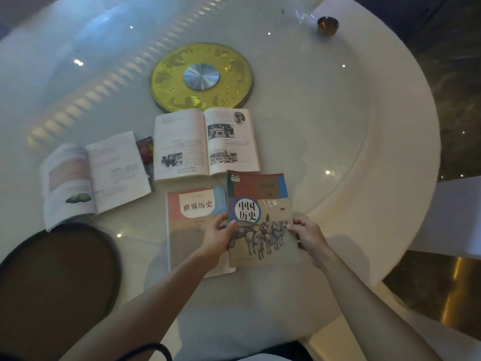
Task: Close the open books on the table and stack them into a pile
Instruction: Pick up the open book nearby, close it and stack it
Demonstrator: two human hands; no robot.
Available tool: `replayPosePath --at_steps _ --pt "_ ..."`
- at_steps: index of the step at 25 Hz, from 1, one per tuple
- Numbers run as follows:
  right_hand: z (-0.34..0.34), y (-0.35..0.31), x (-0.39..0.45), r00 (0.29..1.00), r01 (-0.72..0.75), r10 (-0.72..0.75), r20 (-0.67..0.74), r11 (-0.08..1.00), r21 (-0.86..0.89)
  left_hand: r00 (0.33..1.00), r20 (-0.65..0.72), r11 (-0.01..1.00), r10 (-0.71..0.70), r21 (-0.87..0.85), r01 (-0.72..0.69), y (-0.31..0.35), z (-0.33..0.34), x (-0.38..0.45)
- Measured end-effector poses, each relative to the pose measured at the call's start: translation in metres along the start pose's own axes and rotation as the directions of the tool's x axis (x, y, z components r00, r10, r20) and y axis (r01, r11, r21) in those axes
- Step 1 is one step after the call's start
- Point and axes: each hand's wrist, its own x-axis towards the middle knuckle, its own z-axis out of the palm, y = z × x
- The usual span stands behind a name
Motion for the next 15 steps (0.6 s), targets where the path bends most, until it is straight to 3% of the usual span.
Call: replayPosePath --at_steps 8,15 --pt "0.118 -0.008 -0.009 0.989 0.109 -0.08 0.124 0.963 -0.248 0.961 -0.277 1.0 0.02 -0.003 -0.021 -0.019 -0.107 -0.007" --pt "0.165 0.005 -0.013 0.991 0.123 -0.13 0.023 0.845 -0.52 0.956 -0.291 0.994 -0.025 0.093 0.054 -0.041 -0.15 0.003"
